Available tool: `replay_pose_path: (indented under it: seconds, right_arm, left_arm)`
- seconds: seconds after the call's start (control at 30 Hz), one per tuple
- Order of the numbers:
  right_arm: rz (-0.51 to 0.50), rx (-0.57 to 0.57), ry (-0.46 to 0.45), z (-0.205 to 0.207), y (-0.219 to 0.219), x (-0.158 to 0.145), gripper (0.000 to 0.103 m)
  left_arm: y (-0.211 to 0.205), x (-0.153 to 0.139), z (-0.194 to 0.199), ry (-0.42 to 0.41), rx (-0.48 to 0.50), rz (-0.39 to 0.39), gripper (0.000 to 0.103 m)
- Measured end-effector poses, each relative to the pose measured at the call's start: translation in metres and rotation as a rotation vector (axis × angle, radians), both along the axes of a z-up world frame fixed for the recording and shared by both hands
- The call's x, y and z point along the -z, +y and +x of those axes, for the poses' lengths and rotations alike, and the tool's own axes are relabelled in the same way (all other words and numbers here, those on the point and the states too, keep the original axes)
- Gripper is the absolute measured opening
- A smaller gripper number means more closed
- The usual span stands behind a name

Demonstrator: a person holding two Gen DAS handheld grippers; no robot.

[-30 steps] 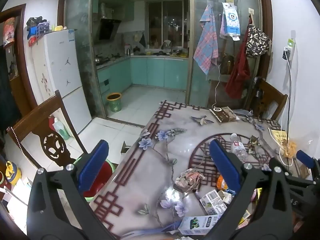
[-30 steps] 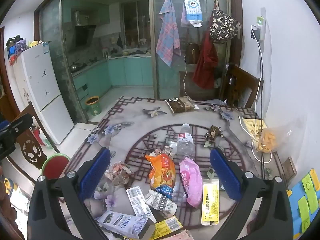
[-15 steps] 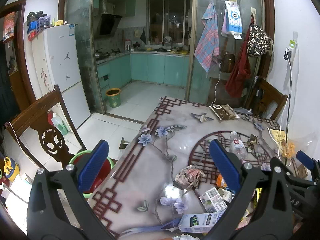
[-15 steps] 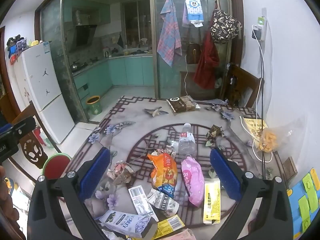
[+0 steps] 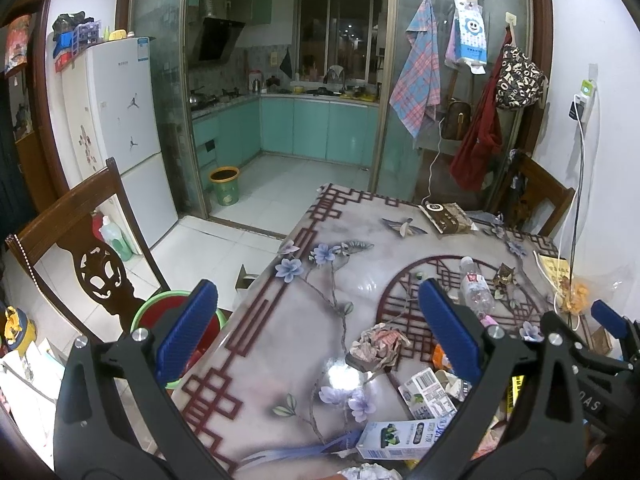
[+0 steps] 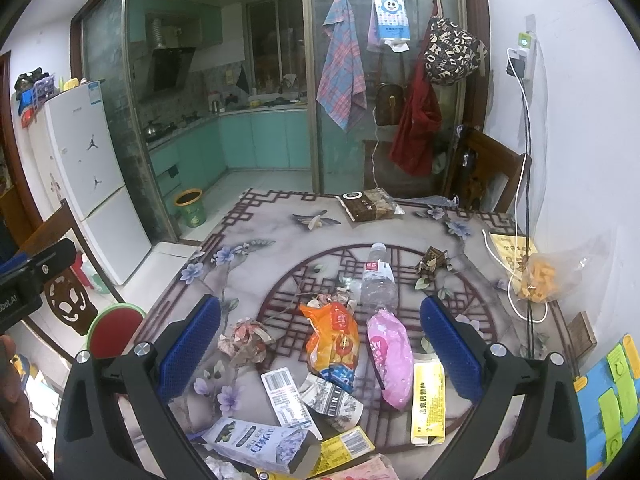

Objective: Collect trash

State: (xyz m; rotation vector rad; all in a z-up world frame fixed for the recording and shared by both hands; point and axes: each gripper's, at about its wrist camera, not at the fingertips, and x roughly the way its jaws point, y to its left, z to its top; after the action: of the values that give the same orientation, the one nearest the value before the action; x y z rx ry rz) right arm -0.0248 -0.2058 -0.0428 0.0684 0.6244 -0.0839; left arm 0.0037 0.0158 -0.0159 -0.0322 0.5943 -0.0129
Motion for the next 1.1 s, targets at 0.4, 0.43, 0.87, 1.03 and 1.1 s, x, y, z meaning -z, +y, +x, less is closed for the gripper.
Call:
replay_pose_path:
  seconds: [0.4,0.43,0.87,1.03,1.1]
  right_arm:
    - [0.002,-0.006,0.005,0.0016,0.0030,0.0008,0.096]
    - [0.002,-0.006,0.005,0.0018,0.0025,0.0009,0.096]
    - [0.001,-0.007,0.007,0.0018,0.0028,0.0022,0.096]
    - [0.002,-0.005,0.008,0.0021,0.0030,0.0021,0.096]
    - [0.002,-0.006,0.008,0.0020,0.0035,0.0025,0.096]
  left_arm:
    - [0.0030,0.0014,0.0020,0.011,-0.001,-0.015,0.099]
    - [0.0025,0.0020,0.0018,0.012,0.000,-0.017,0.099]
    - [0.0032,0.0010,0.0028,0.015,0.000,-0.020,0.099]
    - [0.0032,0.0009,0.0030,0.016,0.000,-0.019,0.099]
    - [0.0036,0.0008,0.0030,0.016,0.000,-0.020,0.099]
